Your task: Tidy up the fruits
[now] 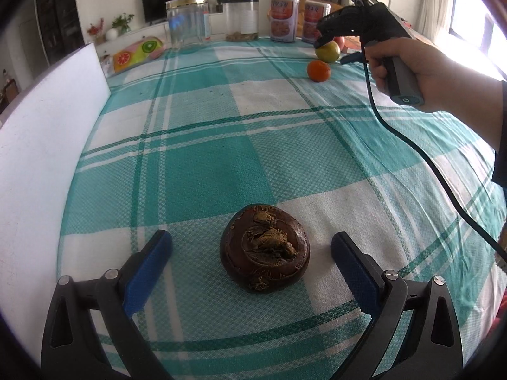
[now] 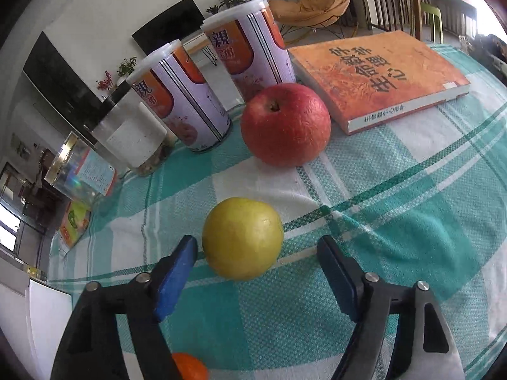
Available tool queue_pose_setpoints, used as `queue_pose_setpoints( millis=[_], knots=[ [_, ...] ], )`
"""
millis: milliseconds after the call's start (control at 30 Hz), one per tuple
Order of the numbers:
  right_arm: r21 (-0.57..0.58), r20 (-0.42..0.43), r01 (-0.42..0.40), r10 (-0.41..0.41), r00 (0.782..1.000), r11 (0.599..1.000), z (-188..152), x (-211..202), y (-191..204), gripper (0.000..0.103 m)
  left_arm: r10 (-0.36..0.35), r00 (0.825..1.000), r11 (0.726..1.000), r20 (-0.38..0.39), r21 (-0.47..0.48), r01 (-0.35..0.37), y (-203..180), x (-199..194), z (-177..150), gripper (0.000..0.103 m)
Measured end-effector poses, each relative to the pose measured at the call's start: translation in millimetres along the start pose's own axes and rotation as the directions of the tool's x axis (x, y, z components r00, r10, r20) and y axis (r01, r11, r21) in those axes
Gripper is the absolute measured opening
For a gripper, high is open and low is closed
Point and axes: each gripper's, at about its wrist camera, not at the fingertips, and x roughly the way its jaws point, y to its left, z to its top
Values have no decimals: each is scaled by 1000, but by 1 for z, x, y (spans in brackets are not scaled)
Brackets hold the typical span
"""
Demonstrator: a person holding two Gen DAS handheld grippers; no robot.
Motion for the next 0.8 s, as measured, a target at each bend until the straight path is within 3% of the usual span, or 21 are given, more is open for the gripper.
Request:
queue_pose_setpoints(
  millis=[67,300,400,533,667,800],
  knots=[
    [-2,15,21,-20,1000,1000,-6,-10,-1,51,0,1000,1000,0,0,0,0,0,0,100],
    [-3,11,-74,74,997,997,-50,-83,-22,51,1,1000,1000,0,0,-1,-1,0,1,100],
    [-54,-41,-77,75,996,996,-98,-124,-20,51,2,1000,1000,-1,1,-2,-1,0,1,100],
    [-127,-158,-67,47,986,990,-187,-169,-10,51,2,1000,1000,-1,1,-2,-1,0,1,100],
    [-146,-130,-17,-2,992,989,-262,-196,-12,51,-20,1000,1000,4,-6,20,0,-2,0,101],
    [-128,-27,11,-14,1000,992,-296,-199,-19,52,-73,997,997,18,-26,74,4,-4,0,101]
  ],
)
